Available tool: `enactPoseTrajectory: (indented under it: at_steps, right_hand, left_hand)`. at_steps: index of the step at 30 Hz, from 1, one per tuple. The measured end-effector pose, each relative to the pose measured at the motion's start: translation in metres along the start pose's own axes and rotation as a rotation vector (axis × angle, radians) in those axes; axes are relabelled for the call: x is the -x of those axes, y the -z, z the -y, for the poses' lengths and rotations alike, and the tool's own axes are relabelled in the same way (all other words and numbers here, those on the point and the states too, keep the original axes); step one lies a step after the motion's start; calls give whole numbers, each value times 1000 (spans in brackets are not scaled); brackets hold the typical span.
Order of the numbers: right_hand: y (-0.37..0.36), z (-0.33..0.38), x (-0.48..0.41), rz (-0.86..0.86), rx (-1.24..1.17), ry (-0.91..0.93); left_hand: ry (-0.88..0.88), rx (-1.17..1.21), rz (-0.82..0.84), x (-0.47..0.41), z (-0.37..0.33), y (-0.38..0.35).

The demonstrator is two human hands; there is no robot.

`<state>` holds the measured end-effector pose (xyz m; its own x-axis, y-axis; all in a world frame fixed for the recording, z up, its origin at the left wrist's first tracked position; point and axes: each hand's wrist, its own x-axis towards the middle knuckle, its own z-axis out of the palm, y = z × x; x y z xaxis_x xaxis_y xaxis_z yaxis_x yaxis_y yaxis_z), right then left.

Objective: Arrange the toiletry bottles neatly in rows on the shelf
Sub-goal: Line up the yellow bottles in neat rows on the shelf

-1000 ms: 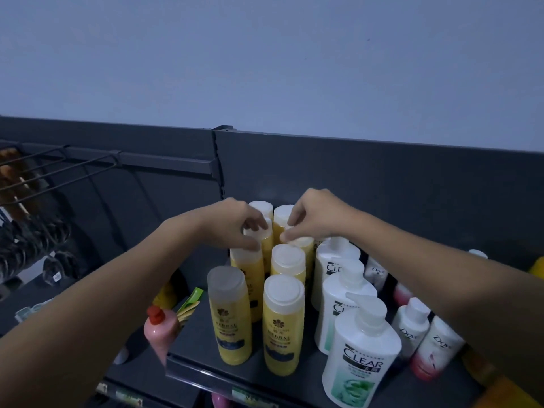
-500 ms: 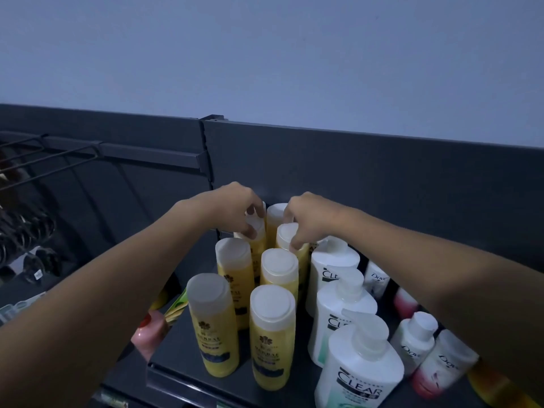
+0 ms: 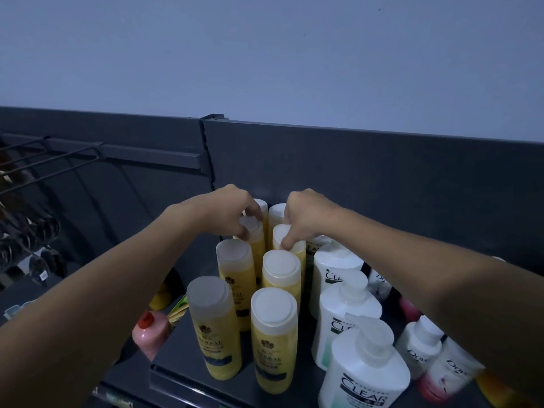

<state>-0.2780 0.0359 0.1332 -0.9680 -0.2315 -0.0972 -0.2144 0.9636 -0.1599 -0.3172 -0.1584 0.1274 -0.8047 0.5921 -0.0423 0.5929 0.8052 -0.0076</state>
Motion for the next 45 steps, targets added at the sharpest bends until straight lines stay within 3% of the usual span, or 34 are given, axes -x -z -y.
enactPoseTrajectory:
  at_steps: [7, 14, 18, 24, 29, 38, 45]
  right_hand:
    - [7, 3, 0, 59, 70, 5]
    - [40, -10, -27, -137, -77, 80]
    - [25, -12, -45, 13, -25, 78]
    - [29, -40, -31, 74, 60, -26]
    - [16, -67, -17, -16, -3, -13]
    - [19, -88, 15, -70, 141, -58]
    - [23, -110, 31, -6, 214, -129]
  left_hand:
    - [22, 56, 7, -3, 1, 1]
    - [146, 125, -299, -24, 4, 7]
    - [206, 147, -191, -39, 8, -5]
    - [149, 142, -232, -41, 0, -9]
    - [83, 172, -207, -48, -18, -5]
    - [93, 119, -176, -57, -37, -7]
    - [162, 106, -179, -48, -28, -9]
